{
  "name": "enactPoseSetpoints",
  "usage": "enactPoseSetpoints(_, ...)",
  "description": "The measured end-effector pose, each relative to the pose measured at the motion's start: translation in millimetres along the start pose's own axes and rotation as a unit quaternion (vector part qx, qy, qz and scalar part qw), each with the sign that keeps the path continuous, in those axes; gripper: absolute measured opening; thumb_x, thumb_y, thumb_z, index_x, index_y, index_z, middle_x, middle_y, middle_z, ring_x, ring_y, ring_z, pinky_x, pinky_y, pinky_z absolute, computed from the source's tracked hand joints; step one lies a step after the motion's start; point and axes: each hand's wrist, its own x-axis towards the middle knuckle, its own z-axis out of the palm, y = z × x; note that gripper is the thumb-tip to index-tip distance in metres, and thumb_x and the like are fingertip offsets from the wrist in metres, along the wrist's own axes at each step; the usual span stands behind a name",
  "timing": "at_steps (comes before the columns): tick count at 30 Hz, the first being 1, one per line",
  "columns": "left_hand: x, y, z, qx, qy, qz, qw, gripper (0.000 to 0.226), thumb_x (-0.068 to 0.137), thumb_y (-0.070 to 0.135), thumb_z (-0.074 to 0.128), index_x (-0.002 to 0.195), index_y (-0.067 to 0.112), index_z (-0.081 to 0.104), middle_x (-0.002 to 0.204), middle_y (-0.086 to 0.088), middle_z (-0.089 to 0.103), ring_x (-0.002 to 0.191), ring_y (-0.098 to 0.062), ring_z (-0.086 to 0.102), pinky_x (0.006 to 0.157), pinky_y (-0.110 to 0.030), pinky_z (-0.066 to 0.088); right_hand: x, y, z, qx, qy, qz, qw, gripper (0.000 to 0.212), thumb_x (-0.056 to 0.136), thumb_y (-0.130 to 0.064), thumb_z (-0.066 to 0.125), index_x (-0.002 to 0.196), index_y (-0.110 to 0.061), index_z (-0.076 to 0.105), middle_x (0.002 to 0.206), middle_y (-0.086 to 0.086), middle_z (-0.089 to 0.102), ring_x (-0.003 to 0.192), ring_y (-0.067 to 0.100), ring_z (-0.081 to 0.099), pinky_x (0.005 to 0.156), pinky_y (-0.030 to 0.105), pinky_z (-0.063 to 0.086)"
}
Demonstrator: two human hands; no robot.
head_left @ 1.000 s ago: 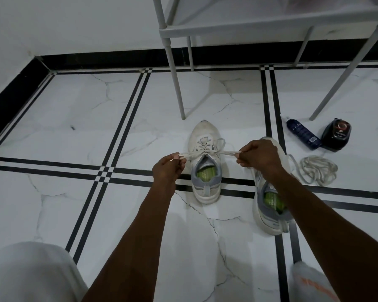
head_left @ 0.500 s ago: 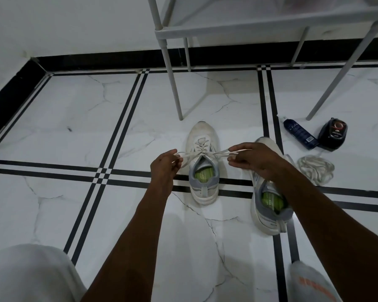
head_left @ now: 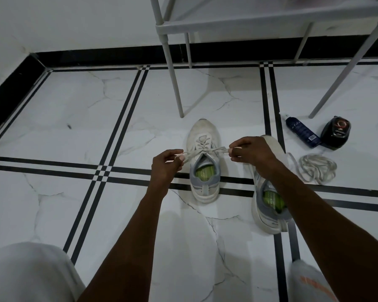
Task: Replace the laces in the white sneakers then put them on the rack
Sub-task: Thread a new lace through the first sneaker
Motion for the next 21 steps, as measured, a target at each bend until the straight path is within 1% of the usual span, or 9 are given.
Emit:
enactPoseSetpoints(2, -1, 4, 5, 0.009, -0.03, -0.007, 0.999, 0.03, 0.088, 0.019, 0.079, 0.116, 0.013, 0.072, 0.096, -0.004, 0.069, 0.079, -0.012, 0.068, 0.071, -0.024, 0.056, -3, -3, 5, 0.008, -0.027, 0.0, 1.0, 0.033, 0.078, 0.008, 0.077, 0.108, 0.006, 0.064, 0.104, 0.03, 0.067, 0.089, 0.032, 0.069, 0.079, 0.04, 0.062)
enactPoseSetpoints(5, -2, 8, 11, 0.013, -0.045, -0.012, 0.999, 0.032, 0.084, 0.019, 0.082, 0.112, 0.01, 0.07, 0.1, 0.003, 0.071, 0.084, -0.01, 0.069, 0.07, -0.024, 0.057, -5, -5, 7, -0.001, -0.119, 0.001, 0.993, 0.056, 0.08, 0.004, 0.077, 0.13, -0.012, 0.059, 0.113, 0.022, 0.061, 0.095, 0.03, 0.067, 0.08, 0.036, 0.062)
enactPoseSetpoints(6, -1, 7, 11, 0.017, -0.05, -0.005, 0.999, 0.032, 0.084, 0.018, 0.083, 0.111, 0.008, 0.069, 0.101, 0.003, 0.072, 0.086, -0.012, 0.069, 0.07, -0.024, 0.057, -5, -6, 7, -0.011, -0.145, -0.005, 0.989, 0.059, 0.081, 0.001, 0.078, 0.134, -0.016, 0.058, 0.115, 0.02, 0.061, 0.098, 0.031, 0.067, 0.083, 0.036, 0.061)
enactPoseSetpoints(8, 1, 7, 12, 0.036, -0.065, 0.012, 0.997, 0.034, 0.085, 0.016, 0.082, 0.115, 0.011, 0.068, 0.104, -0.001, 0.073, 0.088, -0.013, 0.07, 0.069, -0.024, 0.057, -3, -6, 8, -0.05, -0.159, -0.03, 0.986, 0.051, 0.082, -0.005, 0.079, 0.13, -0.013, 0.064, 0.113, 0.022, 0.066, 0.1, 0.031, 0.069, 0.089, 0.038, 0.06)
enactPoseSetpoints(11, 5, 9, 15, 0.081, -0.076, 0.031, 0.993, 0.037, 0.087, 0.016, 0.08, 0.123, 0.014, 0.071, 0.104, -0.007, 0.074, 0.084, -0.01, 0.07, 0.068, -0.022, 0.057, -1, -4, 11, -0.124, -0.125, -0.067, 0.982, 0.029, 0.08, -0.016, 0.083, 0.107, -0.007, 0.077, 0.097, 0.015, 0.076, 0.091, 0.028, 0.074, 0.088, 0.038, 0.06)
enactPoseSetpoints(15, 8, 4, 17, 0.214, -0.023, 0.108, 0.971, 0.016, 0.088, 0.022, 0.078, 0.101, 0.013, 0.082, 0.085, -0.005, 0.078, 0.063, -0.01, 0.068, 0.066, -0.025, 0.057, 3, -3, 10, -0.199, -0.044, -0.104, 0.974, 0.017, 0.082, -0.016, 0.081, 0.092, -0.002, 0.079, 0.075, 0.013, 0.075, 0.067, 0.019, 0.074, 0.071, 0.03, 0.062)
enactPoseSetpoints(16, 9, 3, 17, 0.235, -0.011, 0.127, 0.964, 0.013, 0.088, 0.02, 0.078, 0.098, 0.013, 0.082, 0.083, -0.006, 0.077, 0.062, -0.01, 0.066, 0.067, -0.021, 0.056, 4, -3, 10, -0.231, -0.029, -0.118, 0.965, 0.015, 0.083, -0.015, 0.08, 0.091, -0.003, 0.079, 0.072, 0.012, 0.075, 0.063, 0.017, 0.072, 0.068, 0.028, 0.062)
enactPoseSetpoints(18, 9, 4, 17, 0.267, 0.014, 0.156, 0.951, 0.01, 0.088, 0.015, 0.077, 0.095, 0.009, 0.082, 0.084, -0.008, 0.077, 0.069, -0.011, 0.067, 0.069, -0.014, 0.05, 6, -2, 9, -0.287, -0.007, -0.147, 0.947, 0.01, 0.084, -0.014, 0.078, 0.089, -0.004, 0.079, 0.069, 0.009, 0.074, 0.059, 0.015, 0.071, 0.067, 0.03, 0.061)
enactPoseSetpoints(21, 12, 6, 15, 0.287, 0.044, 0.166, 0.942, 0.007, 0.089, 0.01, 0.075, 0.091, 0.008, 0.081, 0.086, -0.007, 0.076, 0.08, -0.017, 0.07, 0.075, -0.023, 0.052, 8, 1, 11, -0.346, 0.007, -0.181, 0.921, 0.008, 0.086, -0.013, 0.075, 0.087, -0.006, 0.08, 0.072, 0.008, 0.074, 0.063, 0.016, 0.07, 0.069, 0.031, 0.059)
